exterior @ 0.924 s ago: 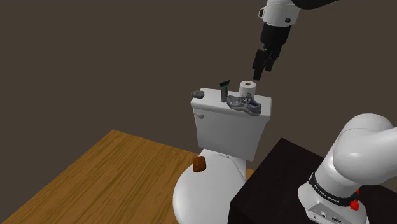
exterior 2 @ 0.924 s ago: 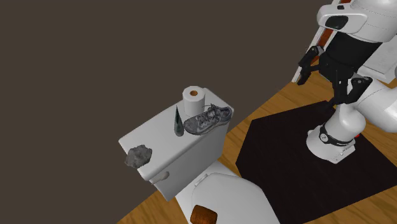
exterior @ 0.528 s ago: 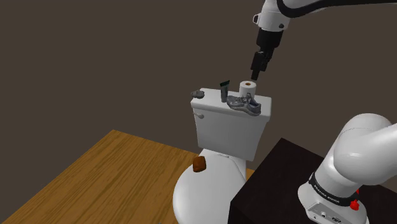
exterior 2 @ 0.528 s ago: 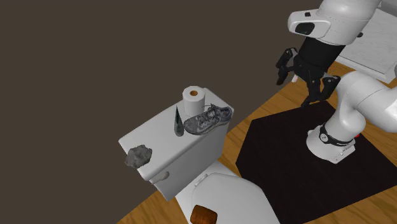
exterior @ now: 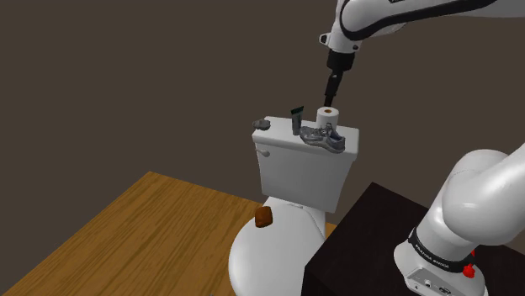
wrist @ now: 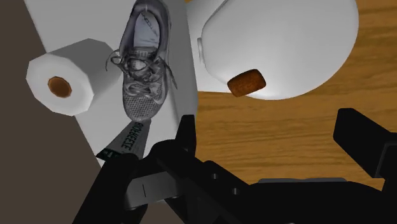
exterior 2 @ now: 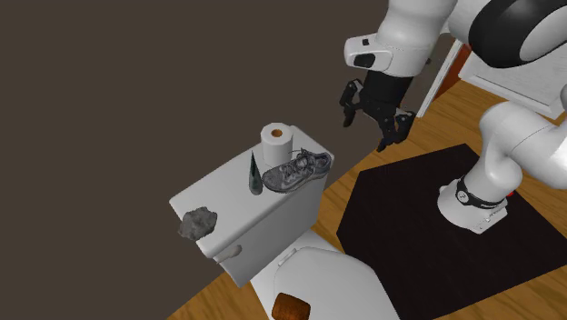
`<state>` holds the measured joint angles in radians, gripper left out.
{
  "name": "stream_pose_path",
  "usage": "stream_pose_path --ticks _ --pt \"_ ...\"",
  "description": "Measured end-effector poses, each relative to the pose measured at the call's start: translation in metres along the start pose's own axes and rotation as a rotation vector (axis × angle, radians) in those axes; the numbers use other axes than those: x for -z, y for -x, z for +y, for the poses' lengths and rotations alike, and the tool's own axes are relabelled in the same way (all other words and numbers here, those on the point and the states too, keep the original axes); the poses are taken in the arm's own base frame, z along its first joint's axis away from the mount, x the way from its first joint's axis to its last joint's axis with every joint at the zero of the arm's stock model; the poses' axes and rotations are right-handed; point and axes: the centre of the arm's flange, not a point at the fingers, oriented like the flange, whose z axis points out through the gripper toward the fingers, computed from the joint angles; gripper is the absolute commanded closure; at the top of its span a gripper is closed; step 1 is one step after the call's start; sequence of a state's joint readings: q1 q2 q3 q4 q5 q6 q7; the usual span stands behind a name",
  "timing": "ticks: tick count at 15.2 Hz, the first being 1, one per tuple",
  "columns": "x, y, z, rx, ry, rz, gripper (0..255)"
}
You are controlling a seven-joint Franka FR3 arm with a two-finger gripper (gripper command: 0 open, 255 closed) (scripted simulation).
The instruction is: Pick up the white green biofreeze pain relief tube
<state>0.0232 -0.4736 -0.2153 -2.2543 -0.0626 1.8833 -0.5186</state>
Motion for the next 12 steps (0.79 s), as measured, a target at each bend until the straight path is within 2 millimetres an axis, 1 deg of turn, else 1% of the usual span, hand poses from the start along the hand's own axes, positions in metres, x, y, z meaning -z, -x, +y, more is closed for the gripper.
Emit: stream_pose_path --ticks 1,5,7,8,10,12 --pt "-0.006 -0.004 0.012 0.024 -0.002 0.000 0" --pt "-0.035 -0.033 0.054 0.126 -0.007 0.002 0" --pt "-0.046 -0.051 0.069 0.177 -0.010 0.003 0" --pt "-0.051 -0.054 0.077 0.202 -0.012 0.003 0" --pt "-0.064 -0.071 0.097 0.253 -0.014 0.004 0" --pt "-0.078 -0.085 0.111 0.303 -0.017 0.004 0"
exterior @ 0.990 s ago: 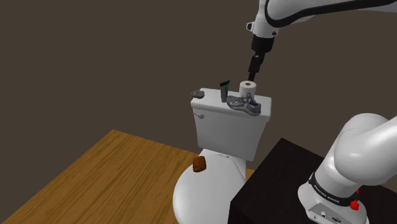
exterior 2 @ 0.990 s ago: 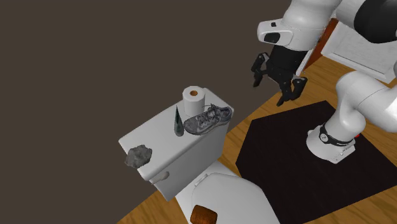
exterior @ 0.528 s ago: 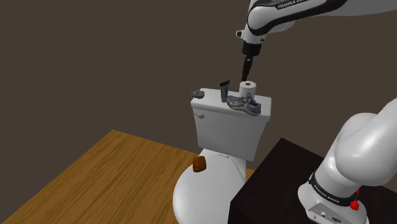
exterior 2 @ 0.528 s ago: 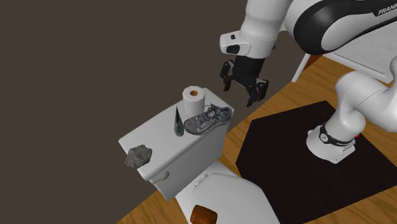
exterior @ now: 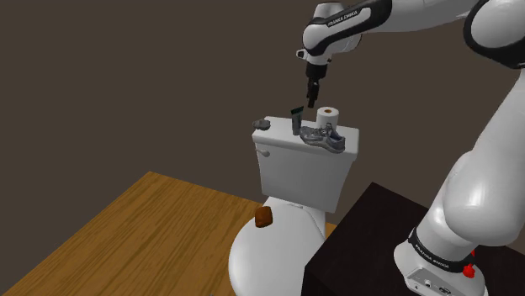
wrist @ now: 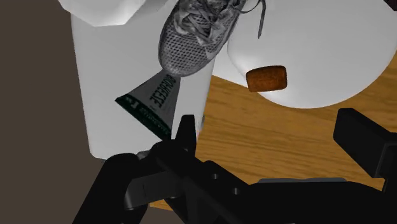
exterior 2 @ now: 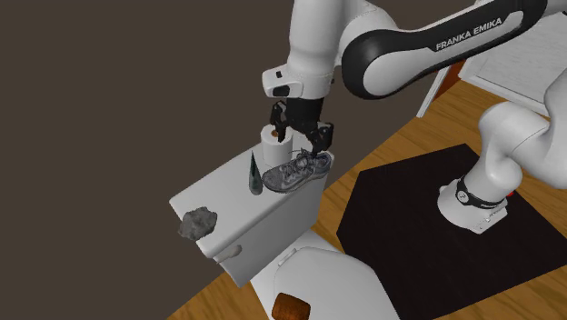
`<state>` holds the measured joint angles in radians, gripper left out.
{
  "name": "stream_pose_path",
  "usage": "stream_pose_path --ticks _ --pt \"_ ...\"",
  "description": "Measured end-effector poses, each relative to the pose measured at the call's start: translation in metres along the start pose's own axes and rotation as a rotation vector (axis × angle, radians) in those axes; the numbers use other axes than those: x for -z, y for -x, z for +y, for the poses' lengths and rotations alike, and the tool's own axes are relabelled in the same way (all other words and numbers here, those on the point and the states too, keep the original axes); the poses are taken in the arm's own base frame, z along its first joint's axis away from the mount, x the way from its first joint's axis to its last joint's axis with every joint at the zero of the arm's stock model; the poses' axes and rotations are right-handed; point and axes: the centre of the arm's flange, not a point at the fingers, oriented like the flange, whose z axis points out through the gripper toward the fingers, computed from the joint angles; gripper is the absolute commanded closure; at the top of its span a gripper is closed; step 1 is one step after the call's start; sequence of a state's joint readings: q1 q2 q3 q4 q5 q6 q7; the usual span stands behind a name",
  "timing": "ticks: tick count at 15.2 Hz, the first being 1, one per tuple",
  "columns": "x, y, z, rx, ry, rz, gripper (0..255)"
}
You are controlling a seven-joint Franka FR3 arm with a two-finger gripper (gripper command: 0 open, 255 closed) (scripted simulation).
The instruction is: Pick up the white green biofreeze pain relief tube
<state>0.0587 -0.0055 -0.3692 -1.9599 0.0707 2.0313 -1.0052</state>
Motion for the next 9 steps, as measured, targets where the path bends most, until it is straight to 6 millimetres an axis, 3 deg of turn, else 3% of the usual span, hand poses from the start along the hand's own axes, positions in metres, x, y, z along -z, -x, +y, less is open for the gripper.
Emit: stream_pose_path --ticks 9 --pt "-0.053 -0.068 0.085 0.226 -0.012 0.002 0"
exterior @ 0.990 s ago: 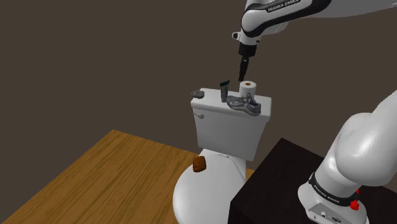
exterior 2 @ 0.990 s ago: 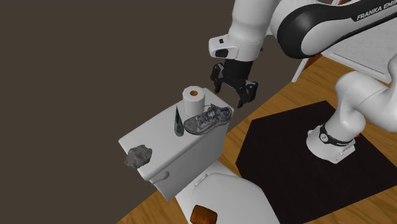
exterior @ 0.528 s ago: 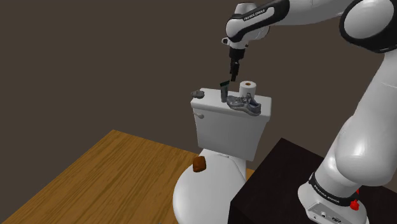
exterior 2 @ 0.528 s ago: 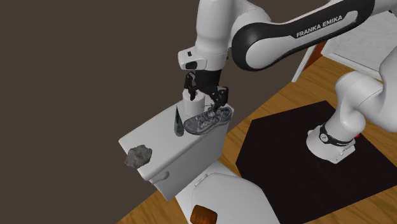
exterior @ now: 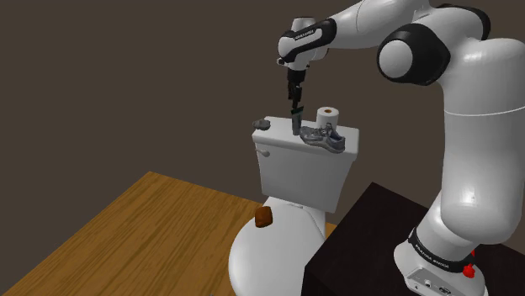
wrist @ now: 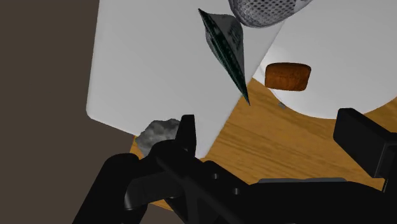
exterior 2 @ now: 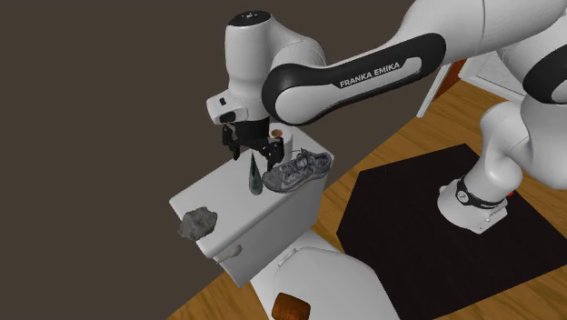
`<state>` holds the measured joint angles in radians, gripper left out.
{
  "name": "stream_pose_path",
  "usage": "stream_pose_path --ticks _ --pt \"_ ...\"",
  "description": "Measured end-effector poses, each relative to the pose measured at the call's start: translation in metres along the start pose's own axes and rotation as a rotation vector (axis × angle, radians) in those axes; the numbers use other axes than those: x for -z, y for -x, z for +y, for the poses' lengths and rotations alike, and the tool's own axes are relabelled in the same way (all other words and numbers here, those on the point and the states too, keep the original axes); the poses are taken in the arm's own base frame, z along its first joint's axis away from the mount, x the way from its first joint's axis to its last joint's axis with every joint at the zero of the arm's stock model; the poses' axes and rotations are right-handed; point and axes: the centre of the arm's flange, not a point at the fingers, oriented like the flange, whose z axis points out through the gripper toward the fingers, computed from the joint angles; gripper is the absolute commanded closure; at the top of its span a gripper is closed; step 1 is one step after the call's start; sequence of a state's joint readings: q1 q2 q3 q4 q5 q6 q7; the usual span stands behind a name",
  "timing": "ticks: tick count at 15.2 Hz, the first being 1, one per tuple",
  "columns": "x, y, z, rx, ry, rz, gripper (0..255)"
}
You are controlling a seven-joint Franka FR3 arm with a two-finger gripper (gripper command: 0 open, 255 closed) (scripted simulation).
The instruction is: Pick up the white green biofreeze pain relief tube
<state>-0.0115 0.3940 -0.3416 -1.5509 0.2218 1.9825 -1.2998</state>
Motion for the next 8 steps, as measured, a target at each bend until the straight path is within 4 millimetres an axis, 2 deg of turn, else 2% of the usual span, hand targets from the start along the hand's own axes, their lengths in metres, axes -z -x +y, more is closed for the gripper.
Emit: stream_pose_path --ticks 2,8 --pt "-0.012 -0.002 0.006 0.018 -0.002 0.001 0" --pt "-0.043 0.001 0.007 0.023 -0.002 0.001 0"
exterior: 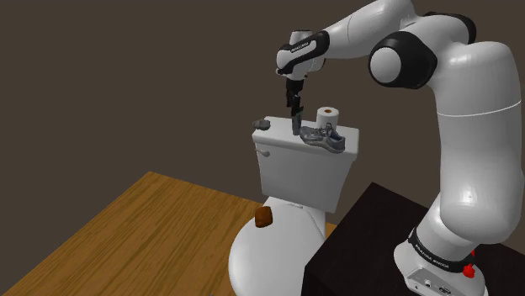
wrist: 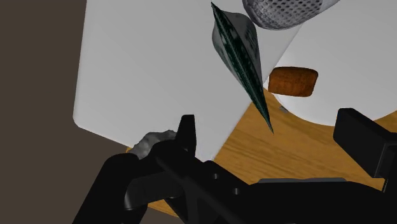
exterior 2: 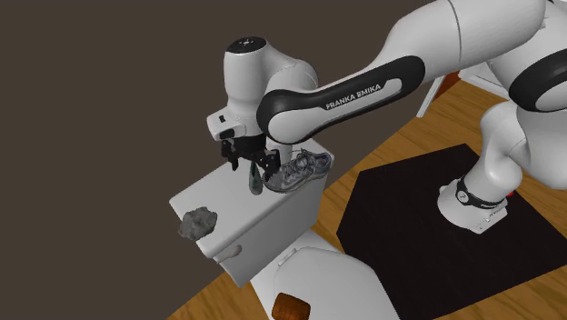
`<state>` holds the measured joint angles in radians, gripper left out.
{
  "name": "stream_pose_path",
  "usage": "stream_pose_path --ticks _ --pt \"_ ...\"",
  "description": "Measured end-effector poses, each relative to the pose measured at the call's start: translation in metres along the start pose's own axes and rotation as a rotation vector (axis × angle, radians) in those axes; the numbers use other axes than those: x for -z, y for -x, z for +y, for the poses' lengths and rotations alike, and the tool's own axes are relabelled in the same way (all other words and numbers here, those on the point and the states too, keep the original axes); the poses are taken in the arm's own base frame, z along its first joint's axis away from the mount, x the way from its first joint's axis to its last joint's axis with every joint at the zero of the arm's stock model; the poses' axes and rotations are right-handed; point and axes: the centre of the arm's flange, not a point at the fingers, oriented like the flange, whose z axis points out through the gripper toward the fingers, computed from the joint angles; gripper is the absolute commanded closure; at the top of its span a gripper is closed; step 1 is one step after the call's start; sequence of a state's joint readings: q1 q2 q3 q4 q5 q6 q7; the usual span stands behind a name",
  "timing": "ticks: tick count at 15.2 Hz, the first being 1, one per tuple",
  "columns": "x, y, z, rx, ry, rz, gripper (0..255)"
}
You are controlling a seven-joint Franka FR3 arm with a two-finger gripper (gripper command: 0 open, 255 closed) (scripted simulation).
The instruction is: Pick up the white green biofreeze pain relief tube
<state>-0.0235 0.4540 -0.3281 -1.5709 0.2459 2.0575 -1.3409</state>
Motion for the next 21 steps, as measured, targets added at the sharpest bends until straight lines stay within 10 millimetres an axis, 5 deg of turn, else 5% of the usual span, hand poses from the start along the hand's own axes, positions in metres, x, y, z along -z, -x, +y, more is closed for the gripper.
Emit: stream_pose_path --ticks 1,12,21 --pt "-0.002 0.000 0.000 0.000 0.000 0.000 255" --pt "-0.001 0.000 0.000 0.001 0.001 0.001 255" --pt "0.042 -0.003 0.003 0.000 0.000 0.000 255"
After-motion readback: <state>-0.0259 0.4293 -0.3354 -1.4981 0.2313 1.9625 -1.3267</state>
